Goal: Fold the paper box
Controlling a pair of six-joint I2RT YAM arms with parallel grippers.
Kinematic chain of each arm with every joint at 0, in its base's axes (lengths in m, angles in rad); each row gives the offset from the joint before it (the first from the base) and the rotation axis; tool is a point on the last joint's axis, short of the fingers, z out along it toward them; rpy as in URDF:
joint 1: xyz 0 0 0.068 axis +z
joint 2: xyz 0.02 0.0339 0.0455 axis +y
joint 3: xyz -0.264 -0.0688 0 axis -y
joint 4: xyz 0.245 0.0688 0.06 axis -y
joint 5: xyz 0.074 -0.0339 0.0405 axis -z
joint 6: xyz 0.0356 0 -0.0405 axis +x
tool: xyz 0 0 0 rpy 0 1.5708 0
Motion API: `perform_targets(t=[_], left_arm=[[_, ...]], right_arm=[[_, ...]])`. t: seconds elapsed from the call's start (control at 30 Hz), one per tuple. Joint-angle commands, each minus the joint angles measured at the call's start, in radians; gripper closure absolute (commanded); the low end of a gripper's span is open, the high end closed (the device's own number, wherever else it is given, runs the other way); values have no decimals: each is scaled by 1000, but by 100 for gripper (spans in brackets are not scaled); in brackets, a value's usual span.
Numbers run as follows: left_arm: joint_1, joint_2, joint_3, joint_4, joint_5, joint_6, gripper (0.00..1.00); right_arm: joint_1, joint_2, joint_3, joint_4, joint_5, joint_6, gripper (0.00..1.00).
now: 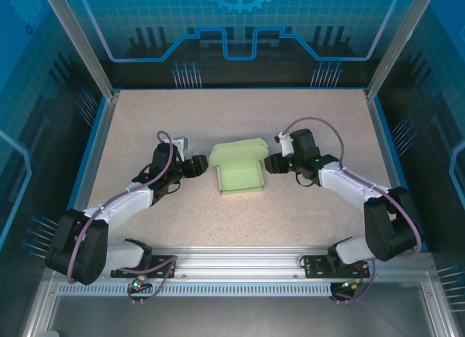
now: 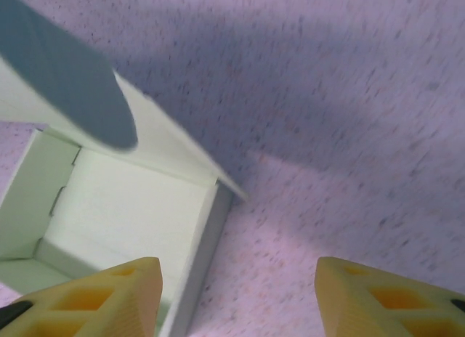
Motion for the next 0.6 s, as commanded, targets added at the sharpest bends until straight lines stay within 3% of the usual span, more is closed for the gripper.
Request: perform_targets(t=[0.0,0.4,0.57], left_arm=[[-4,-13,-29,137,90,89,25],[-14,-4,-59,152,133,257,27],[-23,23,-22,136,123,278,26]], right_arm=[[-6,2,31,48,6,-178,41],[2,143,166,55,-4,-359,45],[29,182,205,37,-13,-393,58]])
